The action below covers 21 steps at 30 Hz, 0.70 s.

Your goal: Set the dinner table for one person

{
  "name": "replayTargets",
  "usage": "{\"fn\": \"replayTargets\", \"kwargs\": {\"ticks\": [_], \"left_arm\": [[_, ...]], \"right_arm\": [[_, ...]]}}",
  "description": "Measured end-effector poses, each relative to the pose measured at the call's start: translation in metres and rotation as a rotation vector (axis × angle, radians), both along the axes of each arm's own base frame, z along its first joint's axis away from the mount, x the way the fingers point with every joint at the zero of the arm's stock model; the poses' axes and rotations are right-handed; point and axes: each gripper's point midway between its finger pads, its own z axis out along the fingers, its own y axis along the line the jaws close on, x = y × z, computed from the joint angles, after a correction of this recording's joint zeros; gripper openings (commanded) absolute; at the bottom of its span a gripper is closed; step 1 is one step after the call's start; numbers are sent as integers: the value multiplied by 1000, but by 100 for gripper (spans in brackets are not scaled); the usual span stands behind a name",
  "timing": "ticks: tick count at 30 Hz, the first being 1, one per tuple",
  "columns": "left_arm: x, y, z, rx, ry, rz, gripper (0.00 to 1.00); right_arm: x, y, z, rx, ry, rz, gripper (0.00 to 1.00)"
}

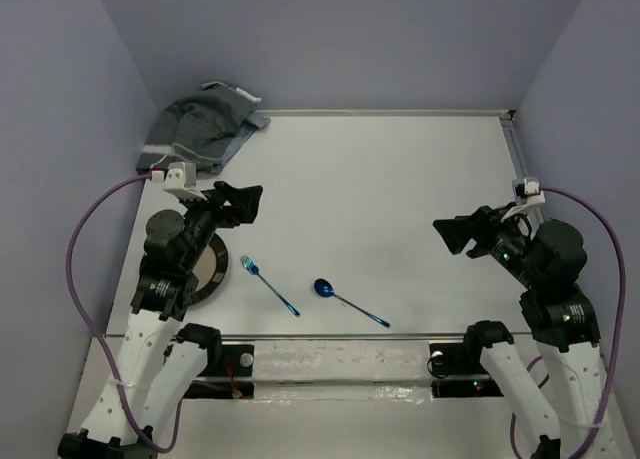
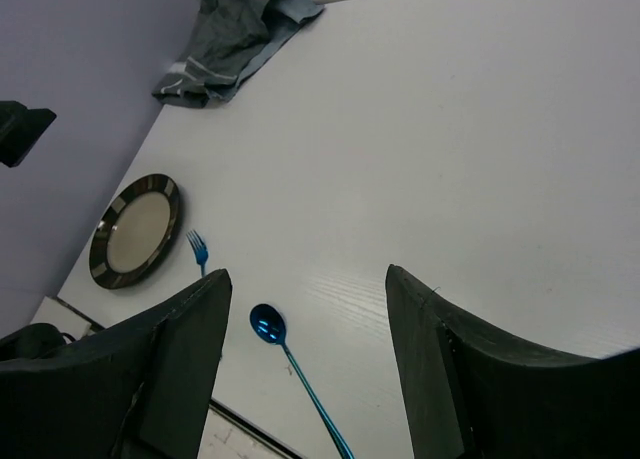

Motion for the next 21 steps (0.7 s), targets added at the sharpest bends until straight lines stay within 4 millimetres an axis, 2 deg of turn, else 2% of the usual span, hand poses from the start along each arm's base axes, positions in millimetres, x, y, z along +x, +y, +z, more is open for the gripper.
{"fn": "replayTargets", "kwargs": {"ticks": [6,8,10,12,14,16,18,21], "left_arm": [[21,-1,-18,-32,90,36,99],[33,3,-25,-55,137,75,99],[49,9,-23,-80,154,121,99],[73,19,-29,-100,199,186,99],[109,38,-32,-131,232,280,98],[135,52,-39,-152,262,346,93],[164,73,-59,-157,310,441,83],[194,94,-91,-149,377,556,78]], "right_arm": [[1,0,-2,2,12,-1,70],[4,1,-5,2,28,-1,71],[8,1,-11,1,55,-3,71],[15,2,-20,-3,94,-4,71],[20,3,-29,-2,126,-6,71],[25,5,-41,3,157,-4,71],[32,8,-55,12,198,3,71],[40,13,-70,22,243,19,72]]}}
